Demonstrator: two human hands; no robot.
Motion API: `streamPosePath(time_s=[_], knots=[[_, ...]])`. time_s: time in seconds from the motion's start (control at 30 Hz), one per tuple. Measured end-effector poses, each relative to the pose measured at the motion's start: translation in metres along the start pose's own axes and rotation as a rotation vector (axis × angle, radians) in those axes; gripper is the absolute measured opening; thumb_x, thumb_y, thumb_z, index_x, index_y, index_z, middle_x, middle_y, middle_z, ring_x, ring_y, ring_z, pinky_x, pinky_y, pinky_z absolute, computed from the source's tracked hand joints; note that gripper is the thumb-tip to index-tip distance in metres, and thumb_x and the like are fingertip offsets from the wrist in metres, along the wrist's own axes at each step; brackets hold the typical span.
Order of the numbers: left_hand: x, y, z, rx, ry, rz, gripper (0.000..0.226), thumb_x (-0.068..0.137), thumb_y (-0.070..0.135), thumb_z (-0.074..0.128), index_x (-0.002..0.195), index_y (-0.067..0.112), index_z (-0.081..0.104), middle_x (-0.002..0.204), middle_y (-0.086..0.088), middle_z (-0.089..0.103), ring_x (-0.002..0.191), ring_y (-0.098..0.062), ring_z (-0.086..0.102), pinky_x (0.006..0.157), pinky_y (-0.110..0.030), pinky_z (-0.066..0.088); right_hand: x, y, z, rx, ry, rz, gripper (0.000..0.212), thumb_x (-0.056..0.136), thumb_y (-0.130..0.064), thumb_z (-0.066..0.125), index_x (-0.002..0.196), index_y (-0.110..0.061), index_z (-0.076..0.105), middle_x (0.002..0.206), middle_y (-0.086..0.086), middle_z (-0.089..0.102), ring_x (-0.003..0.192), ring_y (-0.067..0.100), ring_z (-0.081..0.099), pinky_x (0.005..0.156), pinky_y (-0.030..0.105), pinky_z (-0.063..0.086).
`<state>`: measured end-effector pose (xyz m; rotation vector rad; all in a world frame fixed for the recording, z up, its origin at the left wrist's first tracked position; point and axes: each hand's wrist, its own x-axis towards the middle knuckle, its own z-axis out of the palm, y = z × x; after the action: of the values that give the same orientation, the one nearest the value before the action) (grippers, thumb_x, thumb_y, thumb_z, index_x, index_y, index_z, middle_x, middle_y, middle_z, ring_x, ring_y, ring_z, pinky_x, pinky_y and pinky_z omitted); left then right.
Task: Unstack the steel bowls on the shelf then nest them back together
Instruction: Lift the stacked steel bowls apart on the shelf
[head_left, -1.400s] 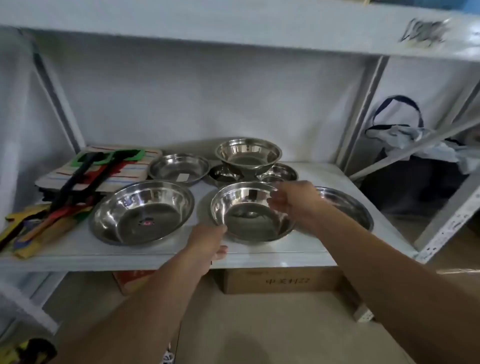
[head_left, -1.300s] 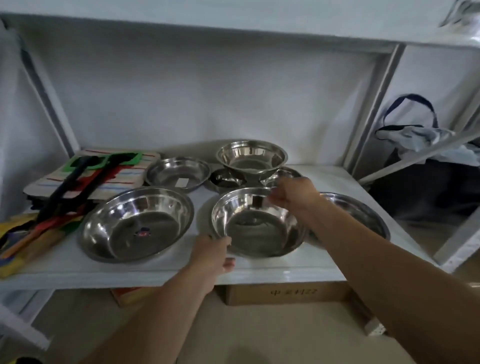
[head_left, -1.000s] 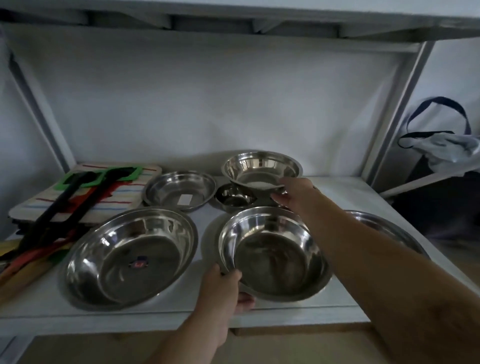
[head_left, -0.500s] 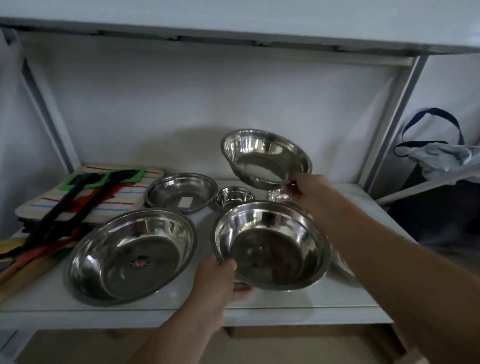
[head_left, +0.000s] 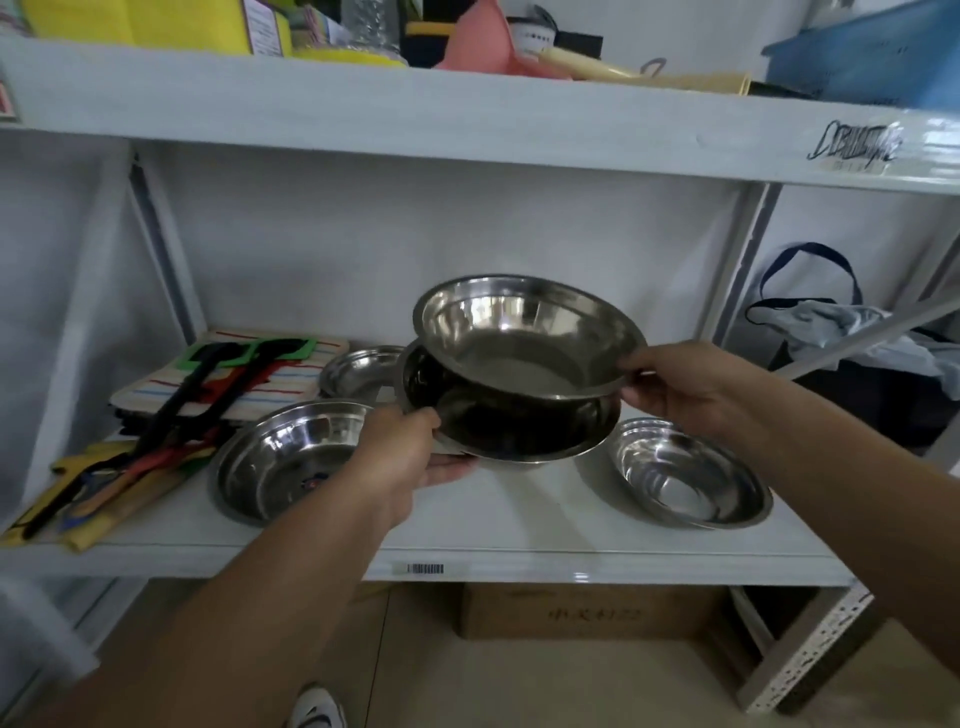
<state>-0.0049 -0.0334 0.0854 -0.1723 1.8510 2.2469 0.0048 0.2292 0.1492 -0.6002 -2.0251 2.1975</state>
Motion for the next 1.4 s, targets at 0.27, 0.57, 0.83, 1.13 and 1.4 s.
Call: streamPosePath(time_s=[0.27, 0.57, 0.83, 1.13, 1.4], knots=[[-0.020, 0.005, -0.042, -0.005, -0.019, -0.015, 0.026, 0.102, 0.002, 0.049, 0.123, 0.005, 0.063, 0.103, -0.023, 0.073, 0.074, -0.037, 0.078, 0.054, -0.032, 0.061, -0.011, 0.039, 0.022, -0.302, -0.042, -0.006, 0.011, 0.088, -0.002, 0.067, 0.098, 0.000, 0.072, 0.085, 0.015, 0.072, 0.068, 0.023, 0.068, 0.062, 0.032, 0.061], [-0.015, 0.028, -0.124, 0.096, 0.157, 0.007, 0.028, 0.102, 0.034, 0.048, 0.121, 0.021, 0.064, 0.110, -0.011, 0.074, 0.073, -0.036, 0.078, 0.053, -0.038, 0.063, 0.003, 0.068, 0.111, -0.215, -0.150, -0.012, 0.017, 0.080, 0.010, 0.073, 0.095, 0.002, 0.069, 0.084, 0.016, 0.068, 0.063, 0.017, 0.065, 0.044, 0.019, 0.053], [0.020, 0.007, -0.206, 0.444, 0.395, 0.101, 0.016, 0.092, 0.021, 0.056, 0.092, 0.014, 0.070, 0.090, -0.010, 0.069, 0.076, -0.019, 0.061, 0.069, -0.035, 0.048, 0.020, 0.099, 0.202, -0.367, -0.163, -0.106, 0.019, 0.074, 0.008, 0.075, 0.092, 0.001, 0.071, 0.078, 0.016, 0.071, 0.049, 0.013, 0.066, 0.046, 0.021, 0.055], [0.057, -0.047, -0.230, 0.651, 0.412, 0.034, 0.030, 0.099, 0.037, 0.049, 0.107, 0.014, 0.068, 0.095, -0.012, 0.067, 0.082, -0.022, 0.062, 0.056, -0.029, 0.043, 0.047, 0.155, 0.224, -0.631, -0.124, -0.101, 0.019, 0.080, -0.013, 0.069, 0.097, -0.005, 0.071, 0.102, 0.017, 0.071, 0.082, 0.023, 0.066, 0.069, 0.036, 0.058], [0.068, -0.059, -0.225, 0.600, 0.400, -0.015, 0.014, 0.097, 0.019, 0.051, 0.093, 0.020, 0.065, 0.108, -0.020, 0.070, 0.090, -0.030, 0.063, 0.073, -0.035, 0.044, 0.052, 0.175, 0.223, -0.604, -0.142, -0.109, 0.023, 0.085, -0.018, 0.061, 0.094, 0.002, 0.069, 0.096, 0.025, 0.074, 0.068, 0.025, 0.063, 0.076, 0.052, 0.061]])
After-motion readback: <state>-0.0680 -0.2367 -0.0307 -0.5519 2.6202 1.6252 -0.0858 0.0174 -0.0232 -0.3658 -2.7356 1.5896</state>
